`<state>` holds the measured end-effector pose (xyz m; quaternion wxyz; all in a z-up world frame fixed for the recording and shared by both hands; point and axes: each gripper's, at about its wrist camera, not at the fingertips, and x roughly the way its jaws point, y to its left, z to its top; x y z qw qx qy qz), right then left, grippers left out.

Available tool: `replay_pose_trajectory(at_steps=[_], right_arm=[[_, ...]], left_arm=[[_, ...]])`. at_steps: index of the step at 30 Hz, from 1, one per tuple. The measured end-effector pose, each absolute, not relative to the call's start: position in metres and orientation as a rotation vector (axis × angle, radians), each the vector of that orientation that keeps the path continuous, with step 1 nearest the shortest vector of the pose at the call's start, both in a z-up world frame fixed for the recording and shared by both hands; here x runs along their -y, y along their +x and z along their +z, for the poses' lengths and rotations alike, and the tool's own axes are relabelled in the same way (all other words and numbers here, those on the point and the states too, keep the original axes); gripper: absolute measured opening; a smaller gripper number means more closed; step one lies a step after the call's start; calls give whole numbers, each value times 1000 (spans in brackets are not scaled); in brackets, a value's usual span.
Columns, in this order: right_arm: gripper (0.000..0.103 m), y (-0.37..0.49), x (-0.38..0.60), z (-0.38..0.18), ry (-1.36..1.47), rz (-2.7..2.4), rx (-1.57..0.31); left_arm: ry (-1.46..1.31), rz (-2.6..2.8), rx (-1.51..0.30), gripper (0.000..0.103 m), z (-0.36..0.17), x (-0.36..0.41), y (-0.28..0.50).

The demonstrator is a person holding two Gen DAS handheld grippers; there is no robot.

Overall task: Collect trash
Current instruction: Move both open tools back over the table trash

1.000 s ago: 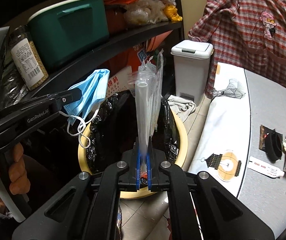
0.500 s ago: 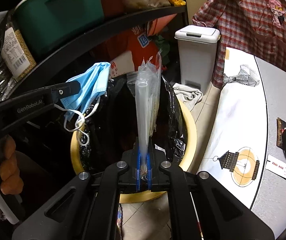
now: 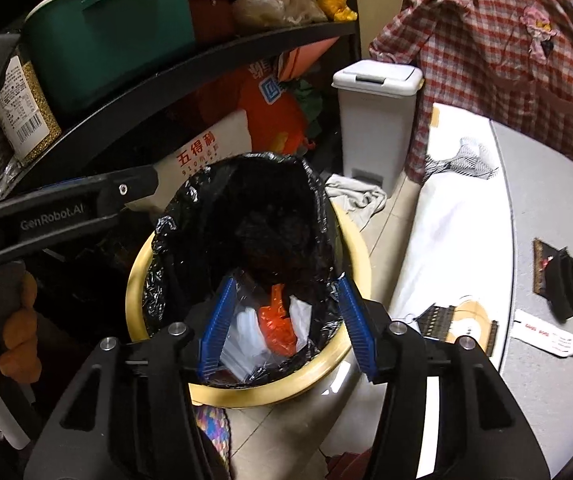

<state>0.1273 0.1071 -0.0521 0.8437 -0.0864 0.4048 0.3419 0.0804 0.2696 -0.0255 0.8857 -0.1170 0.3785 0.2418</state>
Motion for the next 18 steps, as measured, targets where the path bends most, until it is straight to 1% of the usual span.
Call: replay_pose_trajectory(at_steps=[9,14,18], right_arm=[[55,113,-83,-20,-157,673,-781],[60,97,-52,2,-123,647,-747],[67,84,-18,21,-84,619,-713]], left_arm=[[-205,520,-754,86,-12,-261,68],[-191,504,-732,86,0,-247,57],[-152,459,-700,87,15,-221,51]])
